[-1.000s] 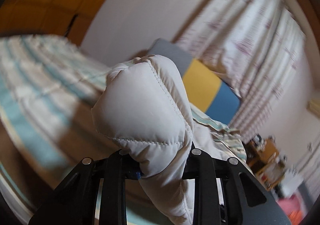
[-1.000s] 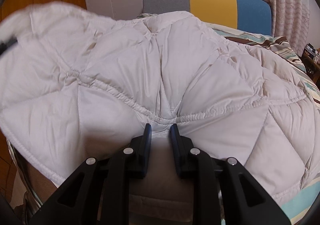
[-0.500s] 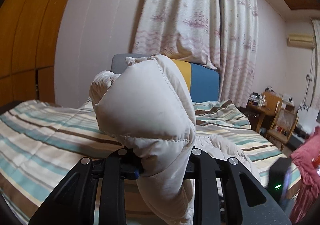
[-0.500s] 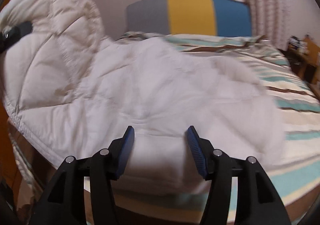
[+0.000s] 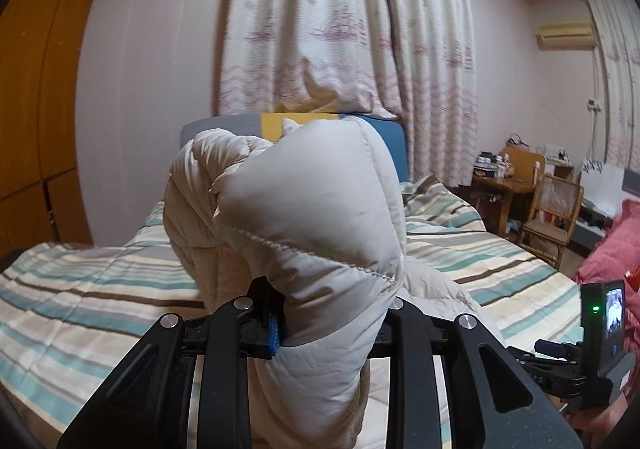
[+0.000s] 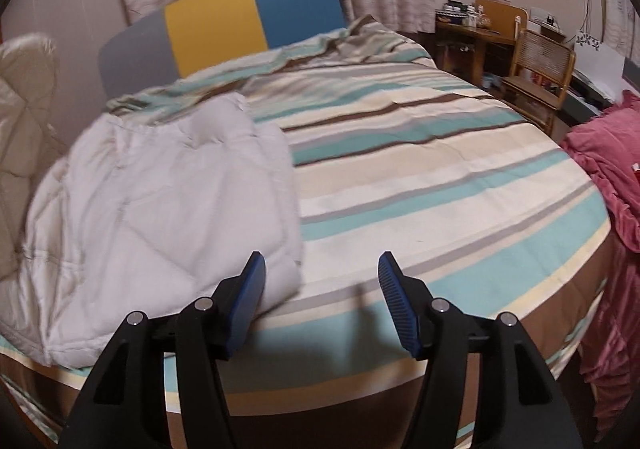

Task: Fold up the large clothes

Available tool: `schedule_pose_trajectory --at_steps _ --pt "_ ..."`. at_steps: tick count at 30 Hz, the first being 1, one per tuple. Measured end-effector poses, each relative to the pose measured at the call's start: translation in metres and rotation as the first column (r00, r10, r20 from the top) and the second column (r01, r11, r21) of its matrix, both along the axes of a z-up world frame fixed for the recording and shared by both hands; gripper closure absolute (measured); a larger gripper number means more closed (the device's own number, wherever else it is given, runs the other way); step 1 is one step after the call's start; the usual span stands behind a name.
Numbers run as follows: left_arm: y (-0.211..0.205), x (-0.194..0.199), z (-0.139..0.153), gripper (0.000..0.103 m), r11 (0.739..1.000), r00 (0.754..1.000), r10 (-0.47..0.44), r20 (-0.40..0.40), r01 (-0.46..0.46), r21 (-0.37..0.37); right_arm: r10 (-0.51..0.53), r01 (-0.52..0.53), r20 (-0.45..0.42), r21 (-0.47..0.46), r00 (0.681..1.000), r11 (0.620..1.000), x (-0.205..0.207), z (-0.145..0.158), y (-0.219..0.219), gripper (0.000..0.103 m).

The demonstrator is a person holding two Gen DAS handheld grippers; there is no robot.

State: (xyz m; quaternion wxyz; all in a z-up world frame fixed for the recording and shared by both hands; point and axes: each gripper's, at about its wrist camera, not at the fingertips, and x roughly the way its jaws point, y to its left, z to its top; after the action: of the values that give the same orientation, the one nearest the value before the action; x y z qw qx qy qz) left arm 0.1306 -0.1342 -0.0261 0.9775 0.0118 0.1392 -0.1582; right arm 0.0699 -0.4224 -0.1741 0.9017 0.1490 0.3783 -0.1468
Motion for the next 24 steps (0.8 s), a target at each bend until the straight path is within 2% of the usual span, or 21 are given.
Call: schedule_pose_trajectory --at_steps 3,10,14,17,20,24 --pt "-0.021 0.003 -0.001 0.074 0.999 0.999 -0.035 0.003 0.035 0.033 -0.017 0.017 -0.010 -0.004 1.000 1.000 -0.002 -0.002 -0.003 0.044" --pt "-0.069 0.011 -0.018 0.073 0.988 0.993 -0.116 -0.025 0.118 0.102 -0.073 0.072 0.015 0.059 0.997 0.996 -0.017 -0.001 -0.025 0.043" --pt "-0.097 0.012 -0.039 0.073 0.972 0.981 -0.177 -0.074 0.187 0.145 -0.103 0.101 0.021 0.070 0.994 0.992 -0.022 0.004 -0.037 0.043" --pt "-0.117 0.012 -0.059 0.068 0.951 0.971 -0.216 -0.103 0.233 0.202 -0.119 0.117 0.021 0.072 0.993 0.991 -0.026 0.005 -0.042 0.042" --pt "-0.133 0.010 -0.081 0.061 0.927 0.954 -0.261 -0.144 0.290 0.239 -0.137 0.134 0.020 0.083 0.990 0.987 -0.029 0.006 -0.047 0.042" --pt "-0.136 0.003 -0.098 0.033 0.904 0.921 -0.340 -0.192 0.376 0.202 -0.145 0.141 0.033 0.100 0.989 0.985 -0.032 0.008 -0.050 0.042"
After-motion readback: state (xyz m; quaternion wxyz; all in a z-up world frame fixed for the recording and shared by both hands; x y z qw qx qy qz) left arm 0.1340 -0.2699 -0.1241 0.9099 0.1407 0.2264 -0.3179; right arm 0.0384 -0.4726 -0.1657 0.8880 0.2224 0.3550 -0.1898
